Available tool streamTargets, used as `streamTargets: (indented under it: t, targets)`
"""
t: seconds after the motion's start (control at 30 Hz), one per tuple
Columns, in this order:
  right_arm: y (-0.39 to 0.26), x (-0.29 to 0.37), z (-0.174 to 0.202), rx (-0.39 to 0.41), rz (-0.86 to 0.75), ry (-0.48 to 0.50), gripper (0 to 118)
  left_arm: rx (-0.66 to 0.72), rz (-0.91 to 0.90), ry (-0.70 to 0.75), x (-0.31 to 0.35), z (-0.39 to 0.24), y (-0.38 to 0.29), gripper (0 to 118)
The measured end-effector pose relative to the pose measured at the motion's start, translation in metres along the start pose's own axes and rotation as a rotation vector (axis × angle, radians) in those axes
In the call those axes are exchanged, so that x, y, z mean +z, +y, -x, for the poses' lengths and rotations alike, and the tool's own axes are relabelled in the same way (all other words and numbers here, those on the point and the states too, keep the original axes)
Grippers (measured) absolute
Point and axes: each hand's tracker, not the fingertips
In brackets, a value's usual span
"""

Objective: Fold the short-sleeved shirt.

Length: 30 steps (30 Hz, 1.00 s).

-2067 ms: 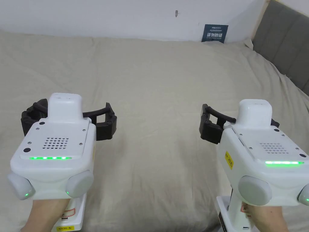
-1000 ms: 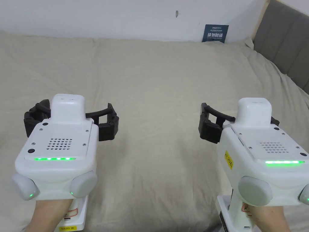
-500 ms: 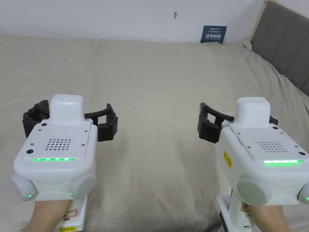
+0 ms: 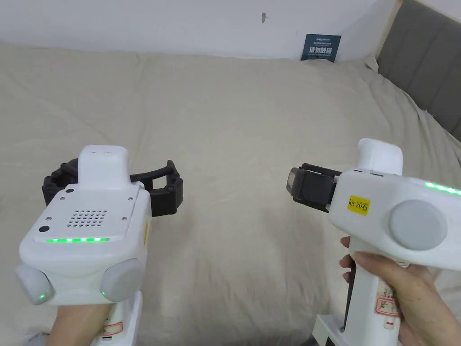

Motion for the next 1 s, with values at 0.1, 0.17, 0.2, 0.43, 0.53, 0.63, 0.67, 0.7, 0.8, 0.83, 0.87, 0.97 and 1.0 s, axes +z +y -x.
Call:
streamTargets:
  t: [0.1, 0.17, 0.2, 0.43, 0.53, 0.63, 0.67, 0.7, 0.8, 0.83, 0.87, 0.97, 1.0]
  targets:
    - [-0.003, 0.001, 0.009, 0.045, 0.079, -0.041, 91, 0.045, 0.092, -0.019, 0.0, -0.004, -0.013, 118]
    - [-0.01, 0.003, 0.011, 0.042, 0.065, -0.028, 91, 0.059, 0.125, -0.021, -0.001, -0.007, -0.023, 118]
    - [-0.015, 0.002, 0.012, 0.033, 0.068, -0.022, 91, 0.063, 0.135, -0.022, -0.001, -0.009, -0.029, 118]
    - [-0.027, -0.03, 0.013, 0.032, 0.145, -0.176, 91, 0.042, 0.249, -0.004, -0.014, -0.012, -0.056, 118]
    - [-0.027, -0.048, 0.011, -0.046, 0.135, -0.316, 91, 0.052, 0.283, 0.006, -0.022, -0.009, -0.061, 118]
    - [-0.015, -0.069, -0.002, -0.143, 0.228, -0.29, 91, 0.066, 0.316, 0.025, -0.037, -0.003, -0.063, 118]
    - [-0.013, -0.075, -0.006, -0.184, 0.249, -0.294, 91, 0.066, 0.326, 0.034, -0.043, -0.001, -0.064, 118]
    - [-0.01, -0.085, -0.011, -0.215, 0.254, -0.288, 91, 0.065, 0.338, 0.044, -0.051, 0.001, -0.064, 118]
    - [-0.002, -0.122, -0.017, -0.119, 0.322, -0.359, 91, 0.053, 0.39, 0.073, -0.081, 0.008, -0.065, 118]
    - [-0.001, -0.138, -0.017, -0.056, 0.354, -0.39, 91, 0.051, 0.404, 0.083, -0.093, 0.01, -0.066, 118]
    - [-0.002, -0.155, -0.016, 0.009, 0.375, -0.419, 91, 0.052, 0.417, 0.093, -0.107, 0.012, -0.066, 118]
    - [-0.009, -0.196, -0.014, 0.143, 0.324, -0.463, 91, 0.057, 0.451, 0.126, -0.148, 0.018, -0.068, 118]
    - [-0.013, -0.21, -0.012, 0.175, 0.304, -0.457, 91, 0.059, 0.461, 0.135, -0.165, 0.02, -0.069, 118]
